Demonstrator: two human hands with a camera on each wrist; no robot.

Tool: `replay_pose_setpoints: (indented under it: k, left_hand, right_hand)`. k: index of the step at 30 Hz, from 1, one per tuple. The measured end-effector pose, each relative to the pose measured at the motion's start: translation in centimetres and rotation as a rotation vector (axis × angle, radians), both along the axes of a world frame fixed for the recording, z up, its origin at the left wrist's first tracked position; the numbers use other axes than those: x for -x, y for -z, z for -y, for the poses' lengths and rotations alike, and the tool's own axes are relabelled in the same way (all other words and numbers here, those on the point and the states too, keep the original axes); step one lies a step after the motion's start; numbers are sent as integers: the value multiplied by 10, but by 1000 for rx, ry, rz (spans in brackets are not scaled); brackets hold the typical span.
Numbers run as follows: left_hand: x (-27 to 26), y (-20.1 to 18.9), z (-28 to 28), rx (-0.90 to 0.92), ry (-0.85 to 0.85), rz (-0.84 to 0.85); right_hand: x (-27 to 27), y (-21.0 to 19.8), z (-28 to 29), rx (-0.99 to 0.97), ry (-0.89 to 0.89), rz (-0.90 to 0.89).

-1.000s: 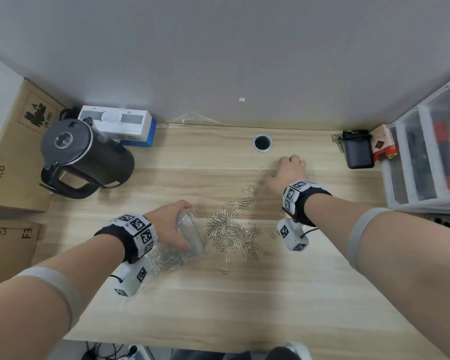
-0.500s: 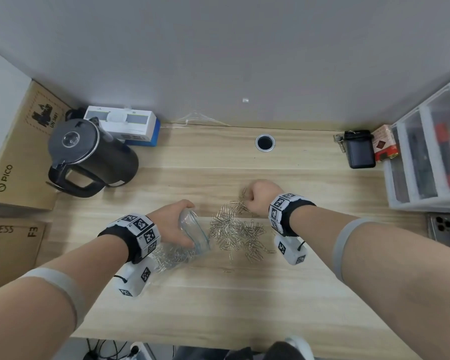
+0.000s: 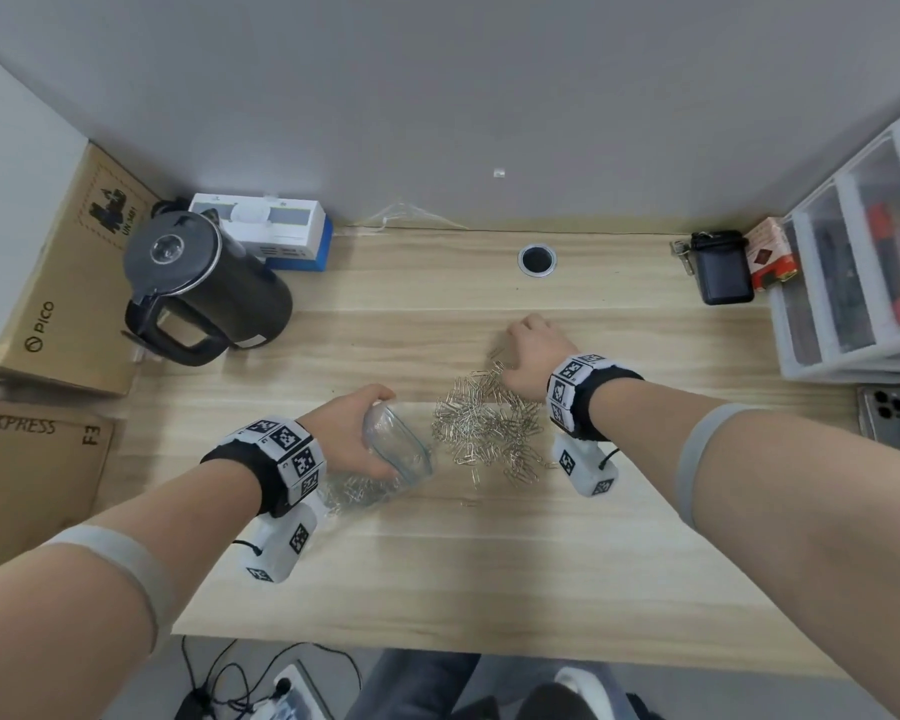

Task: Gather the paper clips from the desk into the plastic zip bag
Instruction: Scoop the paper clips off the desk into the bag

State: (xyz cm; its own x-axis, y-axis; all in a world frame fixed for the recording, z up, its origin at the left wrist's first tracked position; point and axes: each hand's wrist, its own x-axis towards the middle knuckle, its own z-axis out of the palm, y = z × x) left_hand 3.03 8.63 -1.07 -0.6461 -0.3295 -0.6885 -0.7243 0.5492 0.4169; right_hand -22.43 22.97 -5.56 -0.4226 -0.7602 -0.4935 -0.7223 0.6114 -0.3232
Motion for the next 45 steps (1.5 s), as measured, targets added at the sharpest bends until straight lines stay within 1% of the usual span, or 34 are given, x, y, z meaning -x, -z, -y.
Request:
replay_pose_setpoints:
  k: [3,7,11,13,15,18,21,23,24,25,28,33,37,39,41,42,45]
  left_hand:
    - [-8,0,-1,6,0,-1]
    - [-14,3,-4,46,19,19]
    - [-13,3,-9,68,60,32]
    - [-9,3,-12,72,97,42]
    - [-5,5,-13,77,126,50]
    - [3,8,-16,77,154,66]
    - [8,9,-19,75,185,74]
    - [8,11,-19,75,199,69]
    - [6,11,-18,77,202,69]
    - [4,11,-18,79,206,70]
    - [0,12,-17,77,213,76]
    - [0,9,-21,73,224,85]
    - [3,7,-24,75,237,76]
    - [3,6,-25,78,240,61]
    - [3,5,-25,82,242,51]
    - [3,4,-25,83,244,50]
    - [3,3,-24,78,241,48]
  right_hand:
    - [-14,0,7,9,-101,-12]
    - [-38,4,8,31,-150,-11]
    - [-52,1,-4,3,-195,70]
    - [-52,-3,-12,-17,-155,104]
    - [-49,-7,-20,8,-62,94]
    - [-35,-9,-41,17,79,-17]
    - [-19,-5,-66,-37,290,-153]
    - [-10,-2,-80,-92,418,-197]
    - [-6,0,-84,-111,454,-194]
    - [-2,2,-86,-120,465,-177]
    - [-9,11,-86,-105,398,-92]
    - [-61,22,-73,-56,339,-88]
    - [-86,11,-61,-126,238,-48]
    - [-90,0,-56,-124,184,-14]
    - [-85,-9,-56,-63,209,11]
    - [-78,-13,-58,-50,227,-18]
    - [-55,-24,-68,-156,360,-105]
